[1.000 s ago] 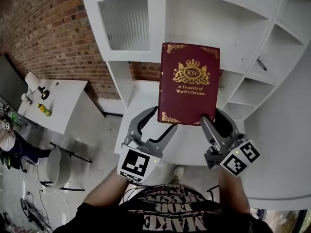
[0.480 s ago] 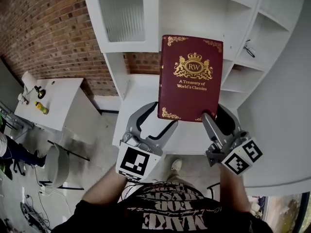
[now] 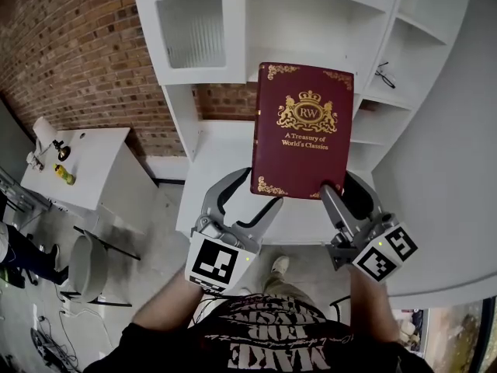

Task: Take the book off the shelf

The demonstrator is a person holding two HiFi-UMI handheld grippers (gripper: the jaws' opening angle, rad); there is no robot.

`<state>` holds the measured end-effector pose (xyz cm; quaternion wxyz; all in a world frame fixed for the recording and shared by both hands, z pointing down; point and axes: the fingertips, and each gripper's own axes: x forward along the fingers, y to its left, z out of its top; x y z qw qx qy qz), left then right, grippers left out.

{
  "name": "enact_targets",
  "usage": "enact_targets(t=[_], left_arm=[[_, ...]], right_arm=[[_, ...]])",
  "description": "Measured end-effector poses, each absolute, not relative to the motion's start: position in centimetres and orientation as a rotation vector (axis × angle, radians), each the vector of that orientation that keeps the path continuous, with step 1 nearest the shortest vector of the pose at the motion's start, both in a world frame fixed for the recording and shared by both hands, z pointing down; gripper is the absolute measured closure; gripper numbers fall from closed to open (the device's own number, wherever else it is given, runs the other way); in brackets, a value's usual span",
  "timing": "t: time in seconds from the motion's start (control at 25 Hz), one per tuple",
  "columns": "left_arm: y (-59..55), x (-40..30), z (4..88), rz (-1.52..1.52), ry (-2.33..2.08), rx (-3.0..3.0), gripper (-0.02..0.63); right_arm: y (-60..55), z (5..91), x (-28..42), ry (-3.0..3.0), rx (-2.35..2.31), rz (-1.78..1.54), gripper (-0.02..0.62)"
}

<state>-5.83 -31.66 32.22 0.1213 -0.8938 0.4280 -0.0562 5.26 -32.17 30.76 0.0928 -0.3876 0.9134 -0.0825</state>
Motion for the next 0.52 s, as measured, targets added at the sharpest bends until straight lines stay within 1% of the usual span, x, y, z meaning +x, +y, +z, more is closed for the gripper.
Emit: enact_targets(t=[0.12, 0.24, 0.36, 0.52], left_arm=[[-35.3, -5.8, 32.8, -0.16, 1.28, -2.602, 0.319], [-36.2, -5.8, 32.7, -0.152, 1.269, -2.588, 0.319], [-35.1, -5.7, 32.5, -0.15, 1.25, -2.572, 0.319], [-31.0, -4.1, 32.3, -0.138, 1.23, -2.583, 0.319]], right_arm=[[-36.1, 31.2, 5.3, 2.726, -1.127, -0.245, 0.388], [-36.9, 31.3, 5.3, 2.728, -1.128, -0.222, 0.388], [-35.7, 31.3, 5.3, 2.719, -1.132, -0.207, 0.39], [-31.3, 31.2, 7.0, 2.694, -1.167, -0.211, 0.391]])
